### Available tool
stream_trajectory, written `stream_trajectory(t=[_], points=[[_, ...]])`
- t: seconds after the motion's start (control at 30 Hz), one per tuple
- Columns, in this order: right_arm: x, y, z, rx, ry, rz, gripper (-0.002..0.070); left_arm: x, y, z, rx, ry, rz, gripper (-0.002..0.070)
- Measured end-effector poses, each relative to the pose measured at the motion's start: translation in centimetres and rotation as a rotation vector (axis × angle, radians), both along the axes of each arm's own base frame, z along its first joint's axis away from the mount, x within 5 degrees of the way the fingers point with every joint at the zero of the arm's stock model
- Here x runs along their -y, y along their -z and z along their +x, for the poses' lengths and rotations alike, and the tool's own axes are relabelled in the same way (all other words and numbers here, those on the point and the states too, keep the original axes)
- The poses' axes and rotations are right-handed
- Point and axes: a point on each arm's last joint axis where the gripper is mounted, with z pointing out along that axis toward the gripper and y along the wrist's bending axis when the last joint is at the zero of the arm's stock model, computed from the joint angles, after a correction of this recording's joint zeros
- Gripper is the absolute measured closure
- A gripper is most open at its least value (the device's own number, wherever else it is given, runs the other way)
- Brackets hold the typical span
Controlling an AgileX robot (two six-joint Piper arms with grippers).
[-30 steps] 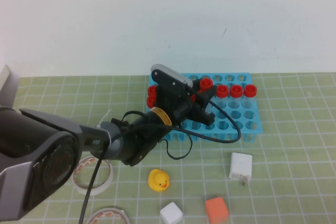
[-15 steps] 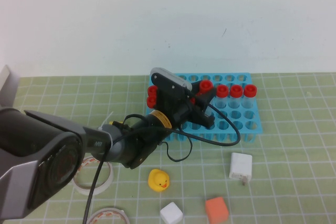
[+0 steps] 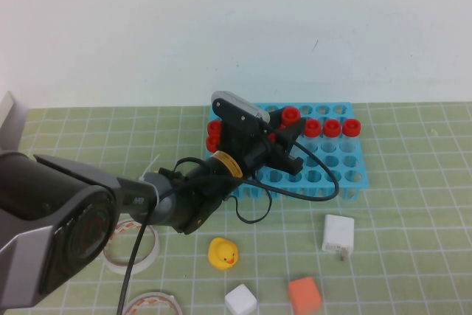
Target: Place the test tubes
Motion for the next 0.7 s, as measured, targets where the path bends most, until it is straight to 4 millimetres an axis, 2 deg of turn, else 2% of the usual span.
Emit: stream_trajectory(t=[0.7], points=[[0.0, 0.0, 0.0, 0.0, 0.0, 0.0, 0.0678, 0.1, 0.42, -0.09, -0.029, 0.015, 0.036, 0.0412]])
